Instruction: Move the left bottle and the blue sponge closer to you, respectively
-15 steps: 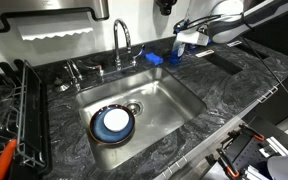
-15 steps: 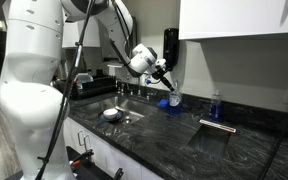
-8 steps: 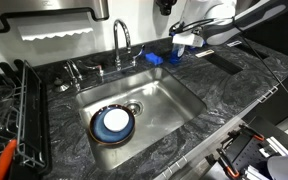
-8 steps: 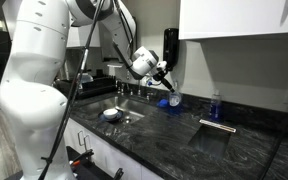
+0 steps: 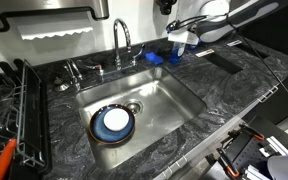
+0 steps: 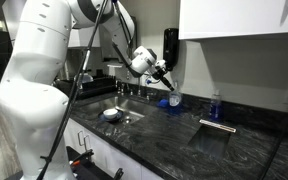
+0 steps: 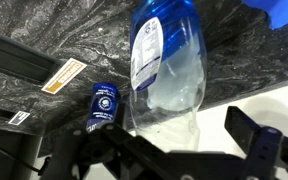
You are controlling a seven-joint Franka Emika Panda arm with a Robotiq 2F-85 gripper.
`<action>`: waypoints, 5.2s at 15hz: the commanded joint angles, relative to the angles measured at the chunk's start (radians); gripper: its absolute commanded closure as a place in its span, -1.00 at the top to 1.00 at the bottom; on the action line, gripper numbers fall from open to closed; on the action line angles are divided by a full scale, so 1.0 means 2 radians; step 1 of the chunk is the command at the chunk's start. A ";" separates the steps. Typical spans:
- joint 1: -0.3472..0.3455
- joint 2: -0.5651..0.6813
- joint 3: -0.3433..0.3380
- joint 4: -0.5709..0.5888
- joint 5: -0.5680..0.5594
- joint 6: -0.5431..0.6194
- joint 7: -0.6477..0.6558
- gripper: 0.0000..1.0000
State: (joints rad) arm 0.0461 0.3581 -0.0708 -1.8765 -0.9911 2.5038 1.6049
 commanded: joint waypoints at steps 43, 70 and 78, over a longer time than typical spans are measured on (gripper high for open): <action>-0.019 -0.352 -0.004 -0.403 -0.268 0.057 0.147 -0.84; -0.012 -0.343 -0.066 -0.446 -0.437 0.126 0.157 -0.84; -0.013 -0.352 -0.075 -0.449 -0.422 0.128 0.135 0.68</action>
State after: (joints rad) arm 0.0290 -0.3400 -0.2062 -2.7787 -1.8446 2.7277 1.9101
